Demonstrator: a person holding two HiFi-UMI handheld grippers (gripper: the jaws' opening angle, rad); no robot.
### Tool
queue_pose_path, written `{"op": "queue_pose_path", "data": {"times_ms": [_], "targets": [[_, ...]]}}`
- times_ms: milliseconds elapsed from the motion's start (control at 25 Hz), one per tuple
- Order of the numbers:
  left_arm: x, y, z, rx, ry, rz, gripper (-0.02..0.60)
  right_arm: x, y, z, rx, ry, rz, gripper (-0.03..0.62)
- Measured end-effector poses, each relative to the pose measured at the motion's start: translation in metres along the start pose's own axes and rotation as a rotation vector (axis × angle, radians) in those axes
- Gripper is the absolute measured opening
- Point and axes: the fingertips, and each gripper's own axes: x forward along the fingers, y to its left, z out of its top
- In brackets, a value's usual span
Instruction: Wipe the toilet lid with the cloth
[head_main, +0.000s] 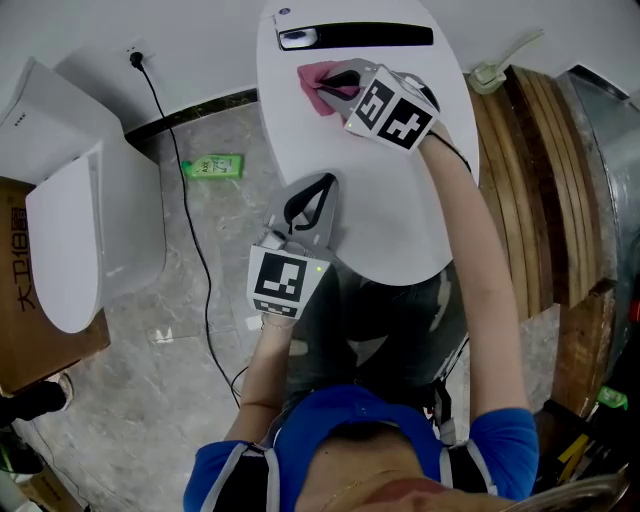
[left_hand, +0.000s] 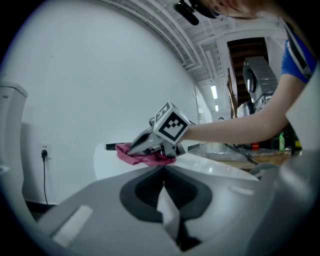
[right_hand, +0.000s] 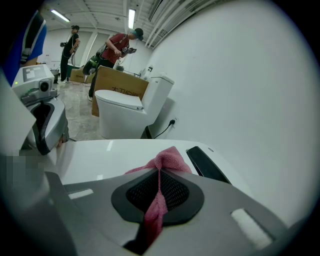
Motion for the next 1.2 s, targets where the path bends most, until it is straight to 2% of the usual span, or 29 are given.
{"op": "queue_pose_path", "data": {"times_ms": [1200], "targets": [[0.000, 0.000, 0.000, 0.011, 0.007, 0.004, 0.003, 0.016, 0.014, 0.025, -0.061, -0.021, 0.039, 0.009]]}}
